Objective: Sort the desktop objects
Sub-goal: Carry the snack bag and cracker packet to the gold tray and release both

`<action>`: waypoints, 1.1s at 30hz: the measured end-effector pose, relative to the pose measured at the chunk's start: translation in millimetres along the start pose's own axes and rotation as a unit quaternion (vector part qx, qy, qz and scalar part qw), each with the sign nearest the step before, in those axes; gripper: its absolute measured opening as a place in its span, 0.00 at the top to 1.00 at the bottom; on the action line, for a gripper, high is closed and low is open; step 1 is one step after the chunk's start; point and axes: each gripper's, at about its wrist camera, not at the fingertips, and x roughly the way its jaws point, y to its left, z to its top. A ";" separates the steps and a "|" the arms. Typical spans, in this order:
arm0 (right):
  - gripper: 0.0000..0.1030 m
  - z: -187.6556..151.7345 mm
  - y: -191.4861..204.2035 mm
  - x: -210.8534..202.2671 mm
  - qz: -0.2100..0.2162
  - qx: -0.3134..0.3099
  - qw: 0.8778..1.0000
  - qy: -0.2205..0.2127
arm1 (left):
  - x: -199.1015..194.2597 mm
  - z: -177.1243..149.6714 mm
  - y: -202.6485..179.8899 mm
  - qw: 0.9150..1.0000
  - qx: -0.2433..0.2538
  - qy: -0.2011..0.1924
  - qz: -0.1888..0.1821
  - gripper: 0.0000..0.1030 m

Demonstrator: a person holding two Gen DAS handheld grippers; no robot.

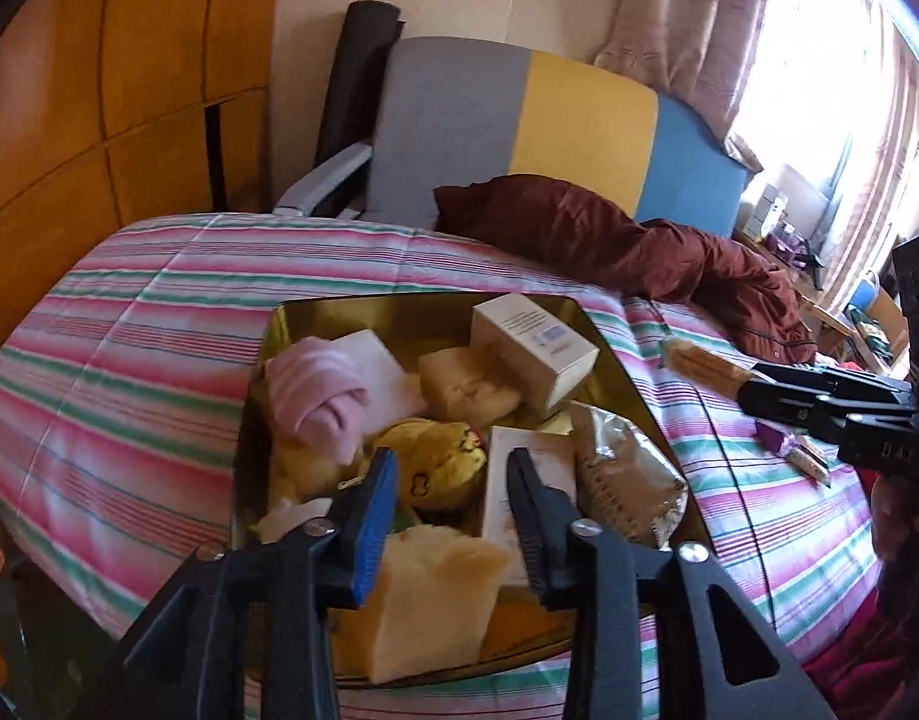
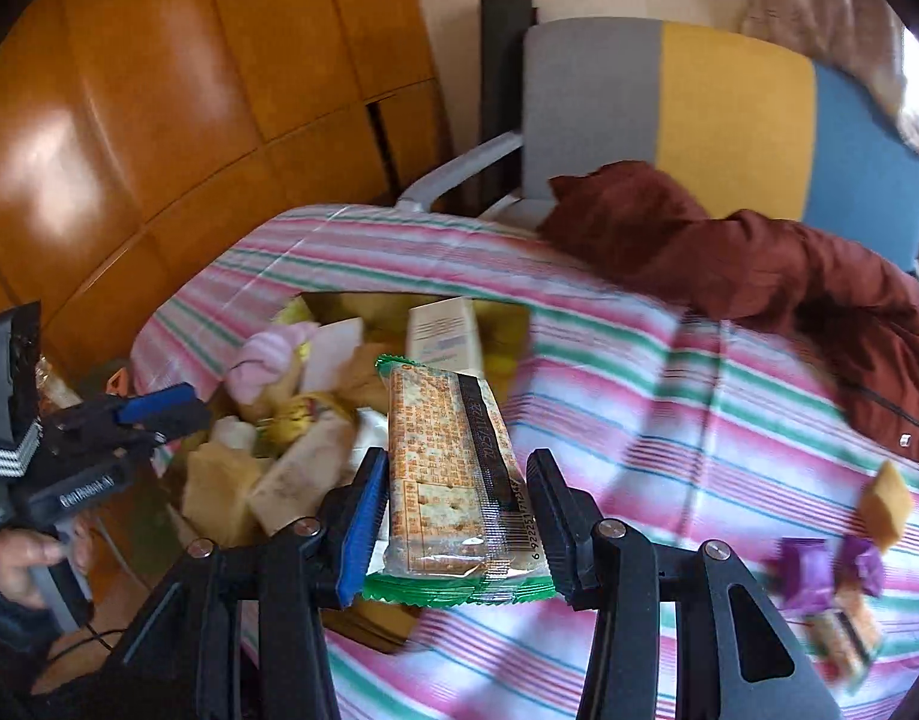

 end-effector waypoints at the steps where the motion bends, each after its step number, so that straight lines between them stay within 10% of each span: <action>1: 0.54 1.0 7.0 4.8 0.003 -0.001 1.000 0.002 | -1.9 -0.8 0.8 1.000 0.002 -0.003 0.007 0.61; 33: 0.41 16.2 71.7 66.2 0.003 0.018 1.000 0.019 | -22.2 -14.0 19.7 0.998 -0.005 -0.024 0.058 0.54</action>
